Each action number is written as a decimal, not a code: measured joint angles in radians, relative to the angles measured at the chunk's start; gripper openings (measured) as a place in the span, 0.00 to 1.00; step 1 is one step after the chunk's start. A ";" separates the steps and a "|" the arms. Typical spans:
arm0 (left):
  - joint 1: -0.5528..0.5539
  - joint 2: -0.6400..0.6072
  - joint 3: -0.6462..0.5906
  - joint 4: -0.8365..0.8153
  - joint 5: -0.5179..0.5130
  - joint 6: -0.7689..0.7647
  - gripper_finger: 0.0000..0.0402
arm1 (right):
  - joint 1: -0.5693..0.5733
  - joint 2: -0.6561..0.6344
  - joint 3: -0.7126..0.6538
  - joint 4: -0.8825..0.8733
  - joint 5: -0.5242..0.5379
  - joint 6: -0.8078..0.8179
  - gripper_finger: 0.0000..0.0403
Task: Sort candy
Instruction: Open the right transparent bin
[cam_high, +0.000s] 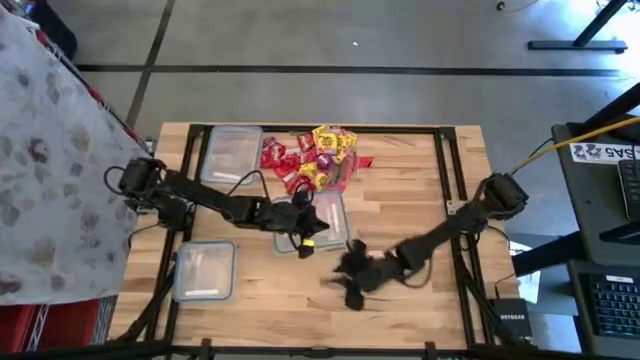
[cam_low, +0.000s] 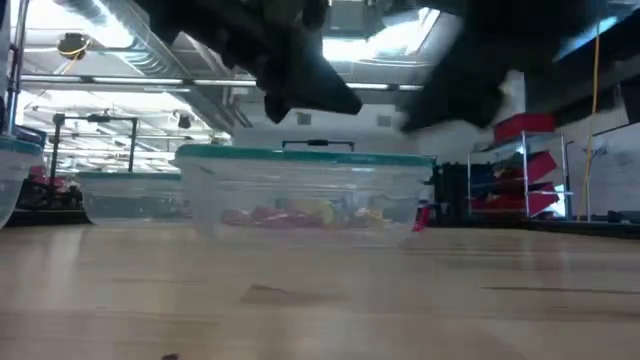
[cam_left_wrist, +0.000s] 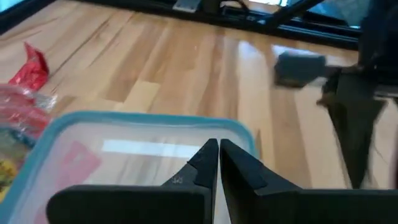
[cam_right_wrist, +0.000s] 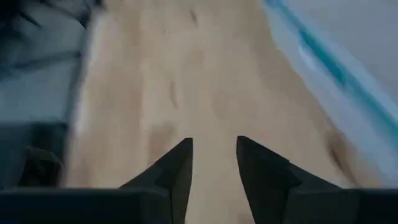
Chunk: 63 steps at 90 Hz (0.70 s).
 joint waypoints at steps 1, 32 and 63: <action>0.001 -0.001 0.001 -0.006 -0.004 0.000 0.00 | 0.008 0.000 -0.005 -0.004 0.022 0.014 0.28; 0.045 0.023 -0.018 -0.208 -0.050 -0.032 0.00 | 0.037 0.140 -0.180 0.414 0.314 0.208 0.27; 0.033 0.086 -0.049 -0.179 -0.060 -0.068 0.00 | -0.069 0.257 -0.195 0.706 0.363 0.068 0.27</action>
